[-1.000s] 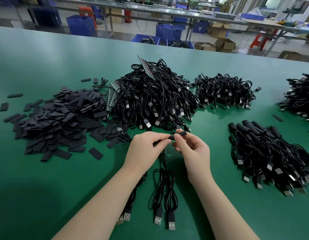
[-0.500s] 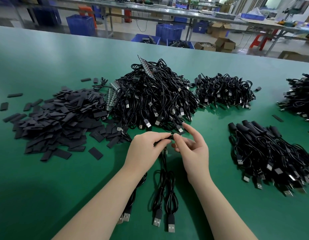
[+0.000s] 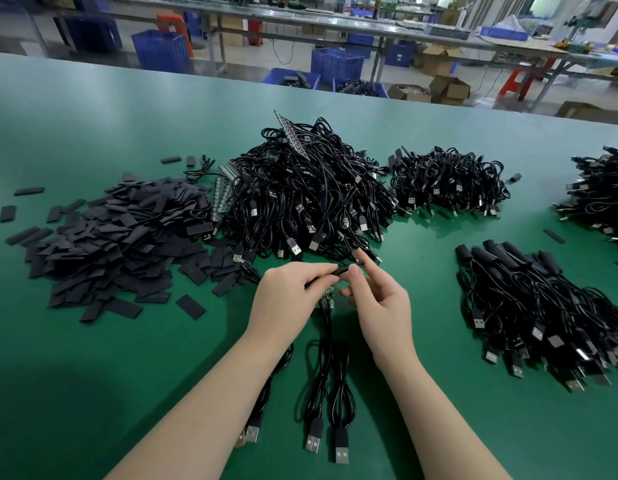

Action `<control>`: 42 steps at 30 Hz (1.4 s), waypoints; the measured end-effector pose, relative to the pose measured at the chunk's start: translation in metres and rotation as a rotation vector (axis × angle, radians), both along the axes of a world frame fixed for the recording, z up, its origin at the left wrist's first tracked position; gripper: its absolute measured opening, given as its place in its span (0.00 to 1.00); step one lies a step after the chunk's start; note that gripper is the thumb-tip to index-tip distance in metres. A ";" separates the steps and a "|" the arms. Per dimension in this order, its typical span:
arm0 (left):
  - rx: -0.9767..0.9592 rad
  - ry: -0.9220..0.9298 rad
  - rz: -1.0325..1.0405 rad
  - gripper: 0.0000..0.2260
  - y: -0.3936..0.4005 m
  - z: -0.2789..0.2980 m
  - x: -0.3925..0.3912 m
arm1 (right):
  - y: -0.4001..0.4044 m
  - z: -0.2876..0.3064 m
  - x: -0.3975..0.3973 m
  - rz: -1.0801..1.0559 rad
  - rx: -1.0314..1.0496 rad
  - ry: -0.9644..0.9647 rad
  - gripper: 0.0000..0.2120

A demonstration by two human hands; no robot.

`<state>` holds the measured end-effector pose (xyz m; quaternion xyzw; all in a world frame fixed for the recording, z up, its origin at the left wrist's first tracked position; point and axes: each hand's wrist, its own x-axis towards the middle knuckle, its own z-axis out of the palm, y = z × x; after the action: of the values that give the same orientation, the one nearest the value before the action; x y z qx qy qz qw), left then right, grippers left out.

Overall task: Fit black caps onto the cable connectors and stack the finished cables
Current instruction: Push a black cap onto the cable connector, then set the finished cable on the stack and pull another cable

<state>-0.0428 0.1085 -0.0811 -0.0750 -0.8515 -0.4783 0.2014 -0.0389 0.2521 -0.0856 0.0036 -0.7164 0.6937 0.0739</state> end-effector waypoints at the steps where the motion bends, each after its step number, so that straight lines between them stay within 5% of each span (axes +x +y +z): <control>1: 0.005 0.006 0.010 0.09 -0.001 0.000 -0.001 | 0.001 0.000 0.000 0.008 0.016 0.002 0.17; 6: 0.030 -0.002 0.014 0.09 -0.003 0.001 -0.001 | -0.002 -0.004 0.000 0.050 0.090 -0.045 0.24; 9: -0.085 0.082 -0.008 0.12 0.001 0.003 0.000 | -0.008 -0.005 0.000 0.087 0.172 -0.022 0.13; 13: -0.289 0.227 0.051 0.12 -0.001 0.005 0.000 | -0.006 -0.005 0.001 0.142 0.331 0.035 0.20; 18: -0.452 0.504 0.069 0.11 0.003 0.009 0.006 | -0.003 -0.009 0.001 0.123 0.338 0.041 0.05; 23: -0.493 0.681 -0.087 0.14 0.011 0.011 0.013 | -0.005 -0.006 -0.001 0.087 0.449 0.022 0.20; 26: -0.465 0.714 -0.113 0.14 0.015 0.008 0.012 | -0.004 -0.004 0.003 0.084 0.319 0.047 0.26; 30: -0.405 0.646 -0.083 0.10 0.015 0.005 0.010 | -0.002 0.003 0.004 -0.072 0.162 0.139 0.24; 33: -0.355 0.507 -0.022 0.14 0.011 0.005 0.005 | 0.008 0.026 -0.003 -0.212 -0.048 0.190 0.05; 37: -0.380 0.229 -0.062 0.17 0.005 0.006 0.004 | 0.058 0.072 -0.017 -0.430 -0.118 0.343 0.08; 40: -0.468 0.003 -0.187 0.21 0.005 0.001 0.001 | 0.105 0.097 -0.016 -0.549 0.112 0.314 0.09; 42: -0.560 -0.050 -0.210 0.24 0.007 -0.004 -0.001 | 0.140 0.105 -0.018 -0.651 0.540 0.237 0.12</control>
<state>-0.0442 0.1151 -0.0853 -0.2037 -0.9426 -0.2446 0.1012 -0.0570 0.3919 0.0194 -0.1235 -0.8223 0.4170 0.3670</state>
